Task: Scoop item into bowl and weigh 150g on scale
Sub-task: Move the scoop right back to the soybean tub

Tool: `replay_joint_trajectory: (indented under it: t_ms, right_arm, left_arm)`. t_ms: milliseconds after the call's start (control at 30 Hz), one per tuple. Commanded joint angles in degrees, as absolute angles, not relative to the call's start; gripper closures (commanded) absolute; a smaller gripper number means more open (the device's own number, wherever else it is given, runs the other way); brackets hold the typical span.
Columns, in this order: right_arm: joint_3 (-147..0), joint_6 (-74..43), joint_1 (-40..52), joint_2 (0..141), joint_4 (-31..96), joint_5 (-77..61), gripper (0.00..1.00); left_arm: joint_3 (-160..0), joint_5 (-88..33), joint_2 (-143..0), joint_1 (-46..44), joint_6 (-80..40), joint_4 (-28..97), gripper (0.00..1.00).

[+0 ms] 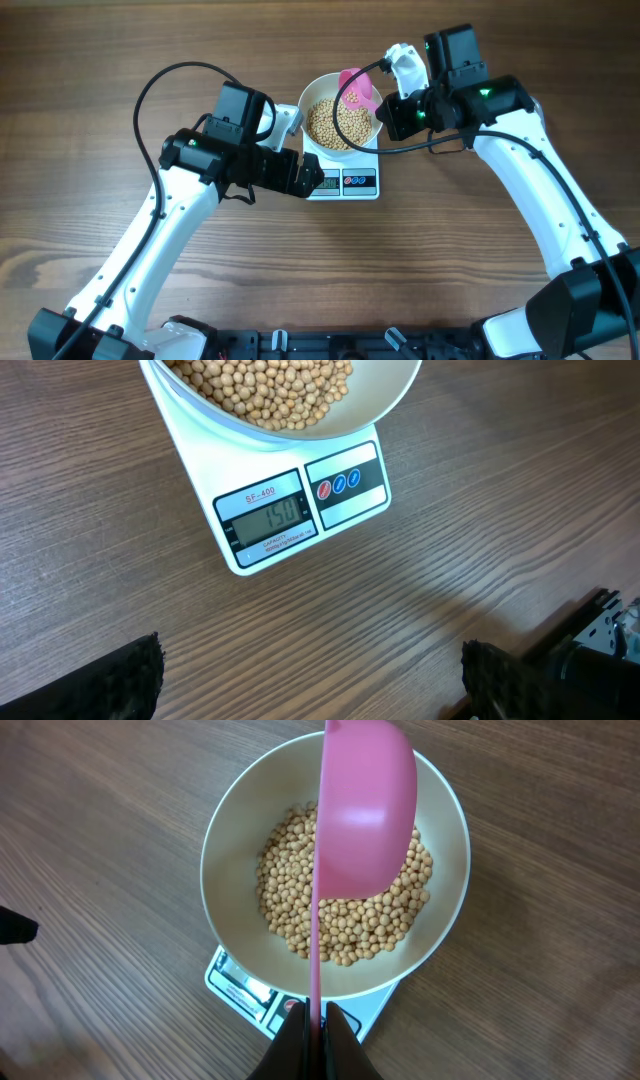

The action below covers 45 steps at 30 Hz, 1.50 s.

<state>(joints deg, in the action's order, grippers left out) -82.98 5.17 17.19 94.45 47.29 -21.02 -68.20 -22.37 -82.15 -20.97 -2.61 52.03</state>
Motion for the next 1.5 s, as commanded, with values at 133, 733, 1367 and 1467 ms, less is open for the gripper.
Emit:
replay_joint_trajectory:
  t_ms: [133, 733, 1367, 1467]
  right_arm:
    - [-84.4, 3.8, 17.1, 93.2, 46.3, -22.6, 0.96]
    - [-84.4, -1.7, -0.5, 89.4, 47.2, -30.9, 0.96]
    - [-84.4, -1.5, -11.5, 84.5, 47.0, -38.0, 0.96]
    - [-84.4, -0.8, -11.2, 84.5, 47.0, -41.3, 0.96]
  left_arm:
    - [-68.5, -22.9, -82.4, -20.9, -1.7, 51.9, 0.0]
    - [-68.5, -22.9, -82.4, -20.9, -1.7, 51.9, 0.0]
    - [-68.5, -22.9, -82.4, -20.9, -1.7, 51.9, 0.0]
    - [-68.5, -22.9, -82.4, -20.9, -1.7, 51.9, 0.0]
